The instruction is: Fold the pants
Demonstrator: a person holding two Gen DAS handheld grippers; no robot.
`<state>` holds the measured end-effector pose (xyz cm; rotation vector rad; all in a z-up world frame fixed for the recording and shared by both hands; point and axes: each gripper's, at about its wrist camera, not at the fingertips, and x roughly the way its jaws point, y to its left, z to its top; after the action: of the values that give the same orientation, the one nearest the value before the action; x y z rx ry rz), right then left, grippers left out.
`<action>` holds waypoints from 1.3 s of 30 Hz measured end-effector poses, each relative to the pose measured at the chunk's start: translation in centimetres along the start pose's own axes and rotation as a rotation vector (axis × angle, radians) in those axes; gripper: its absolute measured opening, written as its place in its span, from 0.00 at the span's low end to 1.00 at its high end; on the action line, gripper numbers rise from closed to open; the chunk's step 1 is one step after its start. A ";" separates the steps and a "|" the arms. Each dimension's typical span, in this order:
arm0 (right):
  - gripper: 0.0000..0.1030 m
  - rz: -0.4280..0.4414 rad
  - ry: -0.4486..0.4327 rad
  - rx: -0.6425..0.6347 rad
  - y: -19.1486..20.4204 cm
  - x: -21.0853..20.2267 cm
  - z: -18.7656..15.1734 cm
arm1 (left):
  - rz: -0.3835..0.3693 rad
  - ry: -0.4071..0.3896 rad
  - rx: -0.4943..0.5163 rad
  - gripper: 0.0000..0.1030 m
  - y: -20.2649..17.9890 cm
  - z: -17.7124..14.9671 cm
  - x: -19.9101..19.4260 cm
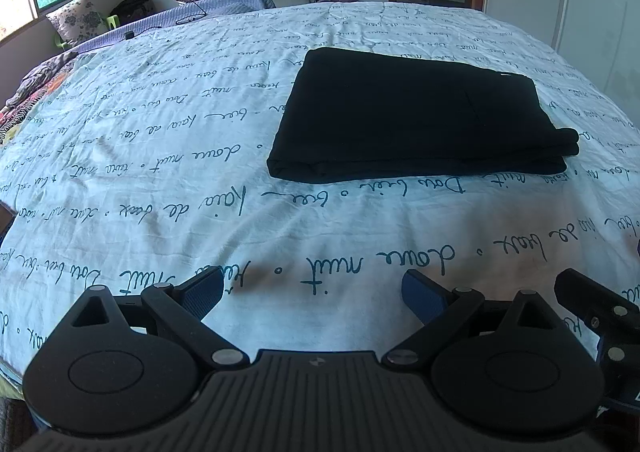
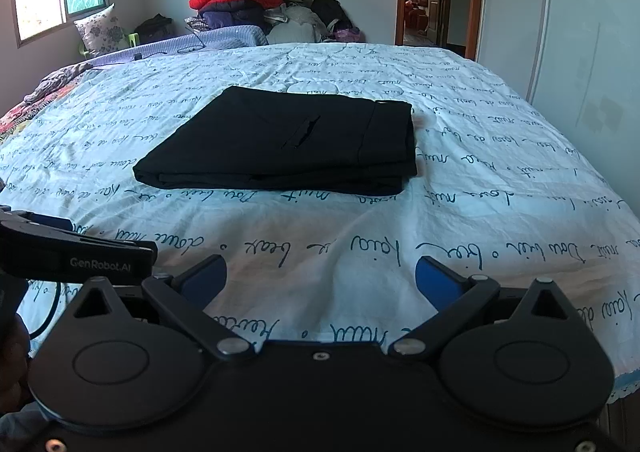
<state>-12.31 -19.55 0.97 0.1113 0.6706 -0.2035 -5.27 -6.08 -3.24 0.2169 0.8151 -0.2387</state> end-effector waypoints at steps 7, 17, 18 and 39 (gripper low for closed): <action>0.99 -0.001 0.001 0.001 0.0 0.0 0.0 | -0.001 0.001 -0.006 0.94 0.1 0.0 0.1; 0.99 -0.001 0.002 0.005 0.0 0.1 -0.1 | -0.001 0.000 -0.008 0.94 0.1 0.0 0.0; 0.99 -0.001 0.002 0.004 0.0 0.1 -0.1 | -0.001 -0.001 -0.007 0.94 0.1 0.0 0.1; 0.99 -0.007 0.003 0.007 -0.1 0.1 -0.1 | -0.011 -0.011 -0.013 0.94 0.1 0.0 -0.1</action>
<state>-12.35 -19.60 0.86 0.1159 0.6736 -0.2121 -5.31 -6.00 -3.17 0.1991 0.8065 -0.2444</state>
